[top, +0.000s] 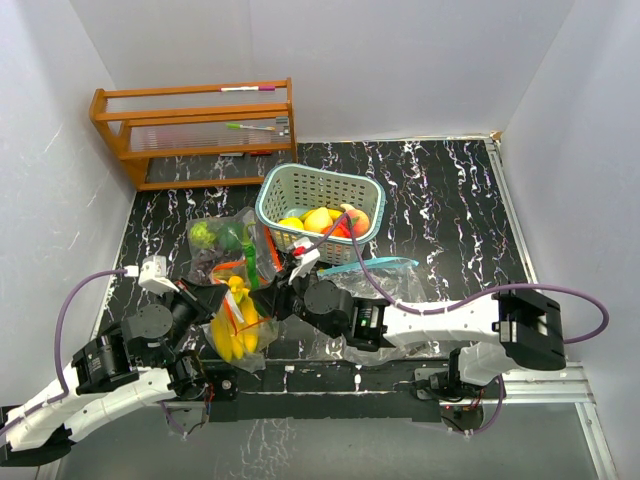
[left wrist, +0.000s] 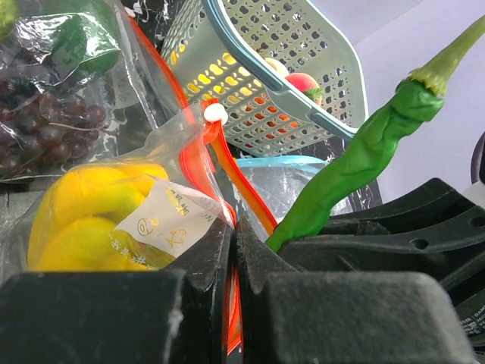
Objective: Place the food in the zip-top bag and seal the zipper
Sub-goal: Place the fake vegetable in the zipper food storage bag.
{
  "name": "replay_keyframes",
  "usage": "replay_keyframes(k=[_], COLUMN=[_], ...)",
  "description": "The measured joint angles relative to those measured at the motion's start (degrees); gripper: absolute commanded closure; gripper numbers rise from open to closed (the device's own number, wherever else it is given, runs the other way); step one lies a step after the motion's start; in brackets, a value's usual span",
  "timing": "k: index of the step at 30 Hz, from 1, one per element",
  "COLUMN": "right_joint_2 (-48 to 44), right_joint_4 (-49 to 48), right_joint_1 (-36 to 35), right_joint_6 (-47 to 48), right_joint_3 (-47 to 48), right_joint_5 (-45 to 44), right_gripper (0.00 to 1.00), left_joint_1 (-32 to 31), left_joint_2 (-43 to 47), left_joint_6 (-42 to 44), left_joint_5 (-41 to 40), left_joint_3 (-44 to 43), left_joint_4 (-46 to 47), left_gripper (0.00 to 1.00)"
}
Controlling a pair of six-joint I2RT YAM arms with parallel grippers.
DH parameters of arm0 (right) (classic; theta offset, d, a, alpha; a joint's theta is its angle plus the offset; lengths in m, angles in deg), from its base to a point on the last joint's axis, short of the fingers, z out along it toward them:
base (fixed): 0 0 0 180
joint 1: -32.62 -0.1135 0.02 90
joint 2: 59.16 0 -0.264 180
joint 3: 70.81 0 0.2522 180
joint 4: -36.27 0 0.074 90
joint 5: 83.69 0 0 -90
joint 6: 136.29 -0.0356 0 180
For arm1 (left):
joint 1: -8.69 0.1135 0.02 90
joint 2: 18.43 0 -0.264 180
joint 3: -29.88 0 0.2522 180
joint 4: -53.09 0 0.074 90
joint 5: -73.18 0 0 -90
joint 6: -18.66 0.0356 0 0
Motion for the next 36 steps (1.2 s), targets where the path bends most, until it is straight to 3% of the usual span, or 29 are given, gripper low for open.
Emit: replay_keyframes(k=[11,17,23,26,32,36], right_joint_2=[6.80,7.61,7.61,7.61,7.61,7.26], right_joint_4=[-9.88,-9.25,-1.66,1.18,7.17,9.66], right_joint_1=[-0.13,-3.61,-5.33,-5.18,-5.18,-5.18], right_joint_6=[-1.64,-5.03,-8.76,-10.58,-13.97,-14.05], right_joint_3=[0.04,0.20,3.52,3.96,3.96,3.96], right_joint_5=[-6.05,-7.56,-4.17,-2.54,0.02,-0.55], right_gripper=[0.92,0.92,0.91,0.68,0.31,0.20], left_joint_1=[0.00,0.00,0.00,-0.02,0.00,0.00], left_joint_2=[-0.04,0.11,0.70,0.68,0.44,-0.07], left_joint_6=[-0.11,-0.11,-0.17,-0.17,-0.13,-0.11], left_joint_5=[0.04,0.00,0.00,0.04,0.07,0.24], left_joint_3=[0.00,0.00,0.00,0.00,0.00,0.00], left_joint_4=[0.02,-0.11,-0.52,-0.52,-0.39,-0.22], left_gripper=[1.00,1.00,1.00,1.00,1.00,1.00])
